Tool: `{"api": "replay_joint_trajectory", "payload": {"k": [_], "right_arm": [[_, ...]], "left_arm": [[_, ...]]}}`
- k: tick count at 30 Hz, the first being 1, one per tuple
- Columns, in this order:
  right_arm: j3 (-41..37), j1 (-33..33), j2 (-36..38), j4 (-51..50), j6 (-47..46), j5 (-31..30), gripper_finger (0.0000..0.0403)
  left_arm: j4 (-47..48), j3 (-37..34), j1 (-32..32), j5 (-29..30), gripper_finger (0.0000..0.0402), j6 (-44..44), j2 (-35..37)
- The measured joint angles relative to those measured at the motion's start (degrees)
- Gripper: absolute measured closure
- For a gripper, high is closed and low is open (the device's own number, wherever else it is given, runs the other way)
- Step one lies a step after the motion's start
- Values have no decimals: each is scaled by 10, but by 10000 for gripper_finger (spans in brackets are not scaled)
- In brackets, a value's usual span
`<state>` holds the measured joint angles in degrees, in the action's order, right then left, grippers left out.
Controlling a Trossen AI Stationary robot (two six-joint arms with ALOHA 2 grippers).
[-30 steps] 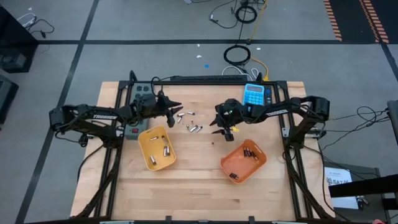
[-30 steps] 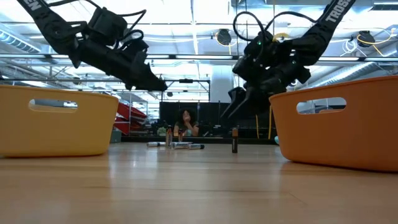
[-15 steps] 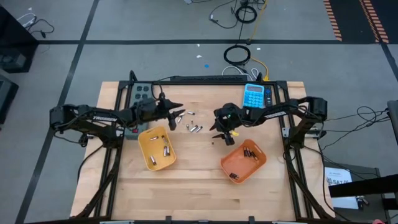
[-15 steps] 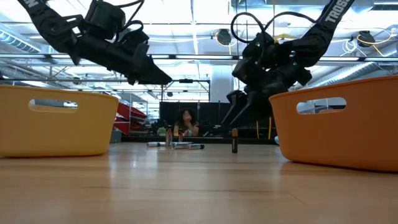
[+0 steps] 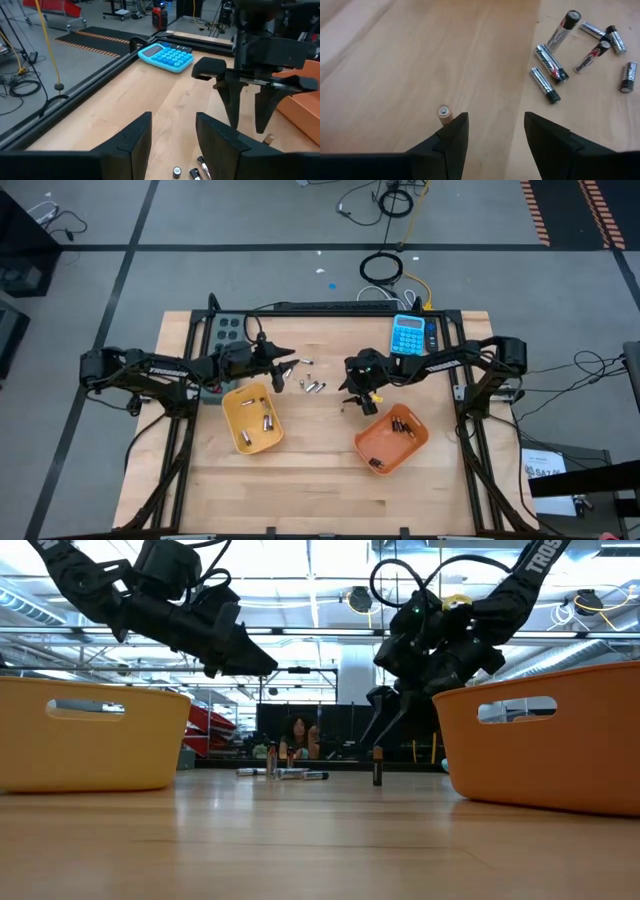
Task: Sort batteries
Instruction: Put the black battery into the orange bin
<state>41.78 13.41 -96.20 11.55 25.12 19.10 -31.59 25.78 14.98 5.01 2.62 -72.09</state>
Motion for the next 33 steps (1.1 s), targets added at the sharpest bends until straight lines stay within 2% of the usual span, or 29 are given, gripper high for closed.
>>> {"api": "replay_joint_trajectory", "payload": {"k": [5, 10, 14, 19, 23, 33], "right_arm": [[0, 0, 12, -5, -3, -8, 217], [0, 0, 62, -31, -2, -9, 217], [0, -8, 88, -110, -3, 2, 218], [0, -22, 80, -193, -1, -5, 218], [2, -34, 75, -184, 15, -42, 218], [41, -37, 17, -169, 17, -7, 218]], "left_arm": [[0, 0, 0, 0, 238, 1, 0], [3, 0, 0, 0, 238, 1, 0], [12, 0, 0, 0, 238, 1, 0], [11, 0, 0, 0, 238, 1, 0], [5, 0, 0, 0, 238, 0, 0], [7, 0, -9, 0, 238, 1, 0]]}}
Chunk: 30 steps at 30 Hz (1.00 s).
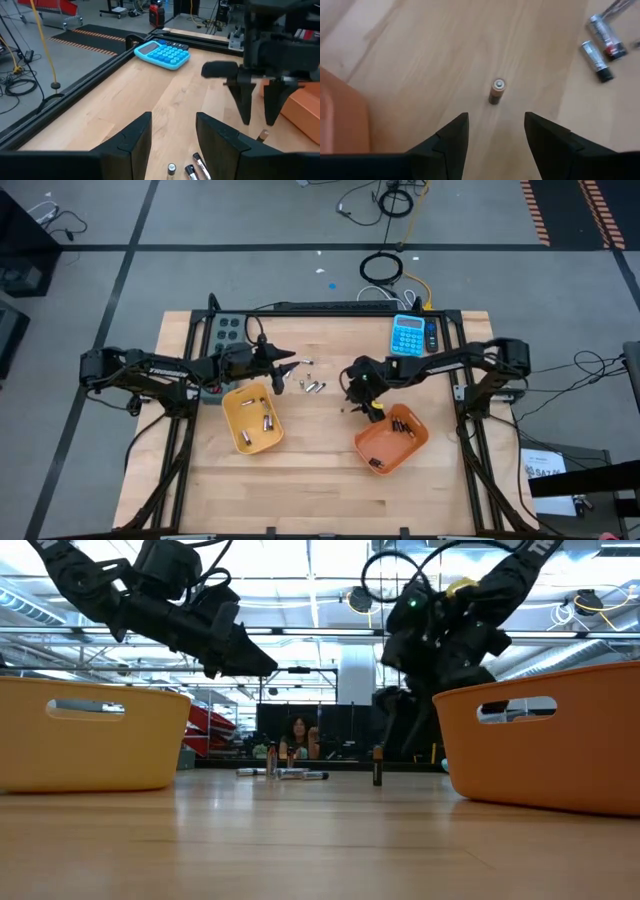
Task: Sort batteries
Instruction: Put the black battery into the orange bin
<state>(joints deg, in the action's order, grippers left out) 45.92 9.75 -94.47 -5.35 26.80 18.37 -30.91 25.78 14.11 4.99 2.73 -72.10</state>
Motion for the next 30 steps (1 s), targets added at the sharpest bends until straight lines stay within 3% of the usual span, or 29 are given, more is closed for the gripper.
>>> {"api": "replay_joint_trajectory", "payload": {"k": [17, 23, 30], "right_arm": [[54, -12, -75, 5, 13, 11, 226], [64, -12, -76, 8, 14, 11, 282], [65, -11, -76, 1, 43, 14, 385]], "left_arm": [[12, 0, 0, 0, 238, -1, 0], [15, 0, 0, 0, 238, -1, 0], [15, 0, 0, 0, 238, -1, 0]]}}
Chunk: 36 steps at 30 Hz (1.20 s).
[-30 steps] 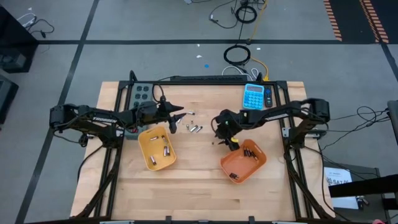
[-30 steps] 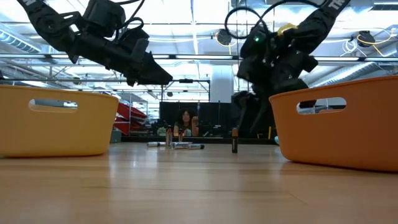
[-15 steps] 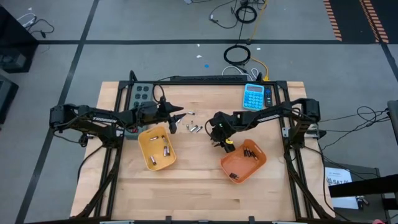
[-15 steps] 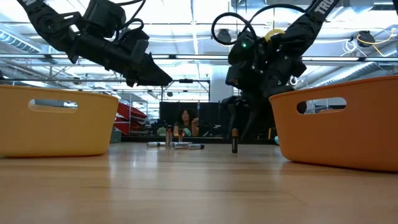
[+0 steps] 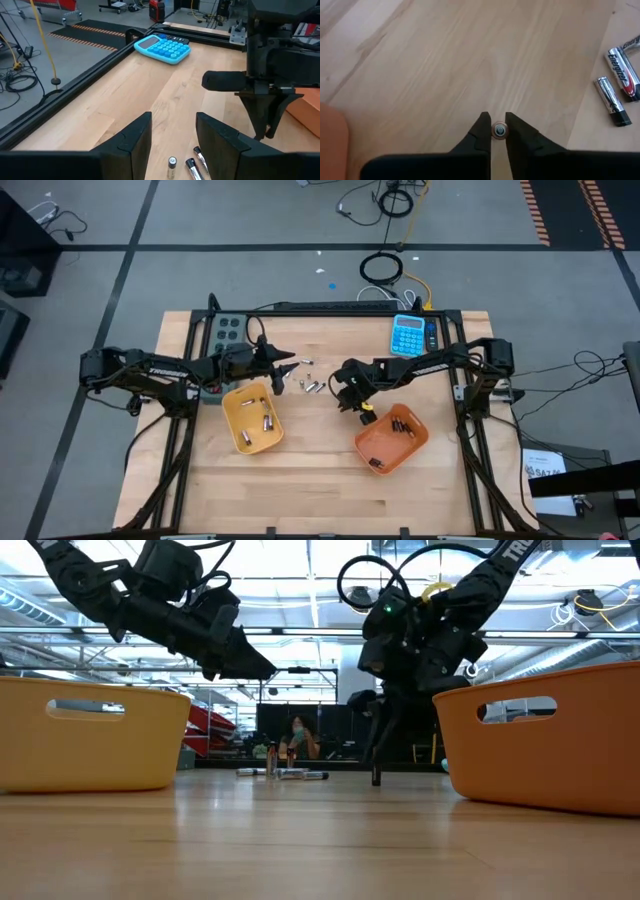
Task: Sort batteries
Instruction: Put the black battery into the orange bin
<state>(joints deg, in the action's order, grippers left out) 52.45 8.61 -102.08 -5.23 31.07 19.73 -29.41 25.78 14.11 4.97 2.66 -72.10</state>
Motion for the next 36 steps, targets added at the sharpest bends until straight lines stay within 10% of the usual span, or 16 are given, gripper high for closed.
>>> {"api": "replay_joint_trajectory", "payload": {"k": [10, 18, 36], "right_arm": [[-1, 9, 126, -130, 29, -57, 387], [-30, 5, 318, -242, -117, 175, 387], [-142, -65, 245, -183, -326, 82, 383]], "left_arm": [[0, 0, 0, -5, 238, 15, 0], [23, 0, 14, -109, 238, 3, 0], [112, 42, 12, -123, 238, -51, -25]]}}
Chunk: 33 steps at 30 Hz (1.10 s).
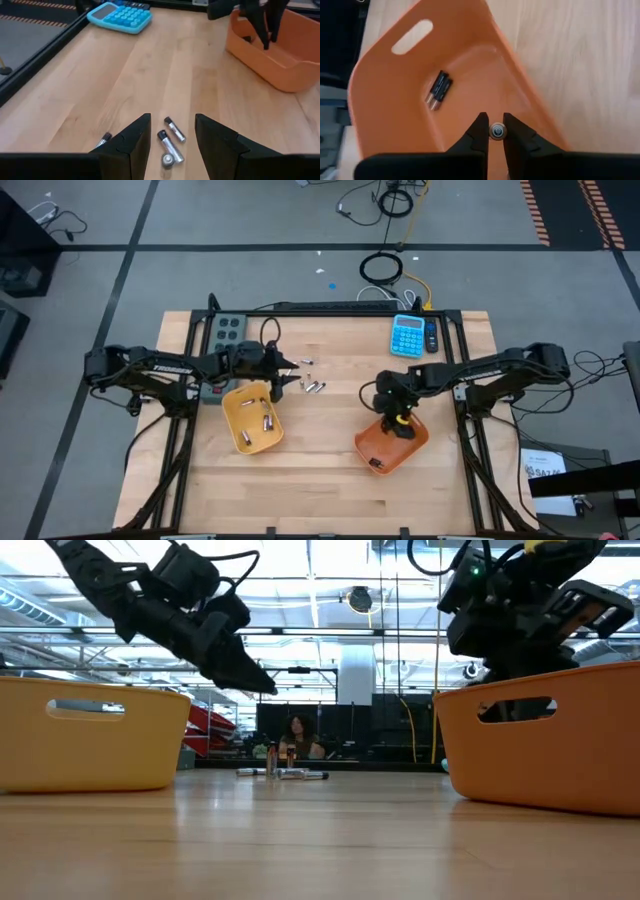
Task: Sort batteries
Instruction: Put the black battery into the orange bin, then put the silver battery into the yellow bin
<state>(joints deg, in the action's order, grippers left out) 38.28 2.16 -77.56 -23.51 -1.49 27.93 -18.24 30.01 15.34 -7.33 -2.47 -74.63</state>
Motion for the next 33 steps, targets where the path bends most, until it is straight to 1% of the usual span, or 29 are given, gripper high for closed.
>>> {"api": "replay_joint_trajectory", "payload": {"k": [3, 7, 10, 12, 14, 17, 19, 20, 21, 24, 26, 29, 31, 33], "right_arm": [[3, -1, 6, -34, -41, 4, 369], [5, -1, 12, -68, -60, -24, 320], [5, -1, 12, -76, -35, -39, 288], [5, -1, 17, -87, -17, -40, 274], [5, -1, 33, -101, 0, -41, 267], [5, -1, 78, -87, 45, -44, 268], [5, 2, 113, -53, 92, -46, 273], [6, 5, 128, -32, 119, -60, 277], [6, 9, 139, -8, 142, -84, 280], [-3, 30, 153, 94, 204, -196, 292], [-16, 55, 152, 149, 238, -247, 300], [-46, 104, 147, 255, 249, -243, 311], [-74, 133, 142, 328, 243, -233, 317], [-99, 156, 132, 382, 231, -233, 324]], "left_arm": [[27, 9, -6, 0, 238, 2, 0], [99, 32, -8, 3, 238, 5, -1], [122, 49, -9, 5, 238, 6, -1], [142, 56, -10, 5, 238, 9, -1], [169, 64, -11, 5, 238, 20, -1], [190, 67, -14, 4, 238, 36, -2], [192, 67, -17, 4, 238, 42, -8], [195, 67, -19, 4, 238, 47, -12], [193, 67, -21, 4, 238, 48, -18], [194, 68, -24, 10, 238, 51, -43], [191, 67, -25, 26, 238, 51, -60], [184, 67, -25, 45, 238, 41, -82], [181, 67, -25, 63, 238, 28, -93], [169, 67, -25, 70, 238, 15, -99]]}}
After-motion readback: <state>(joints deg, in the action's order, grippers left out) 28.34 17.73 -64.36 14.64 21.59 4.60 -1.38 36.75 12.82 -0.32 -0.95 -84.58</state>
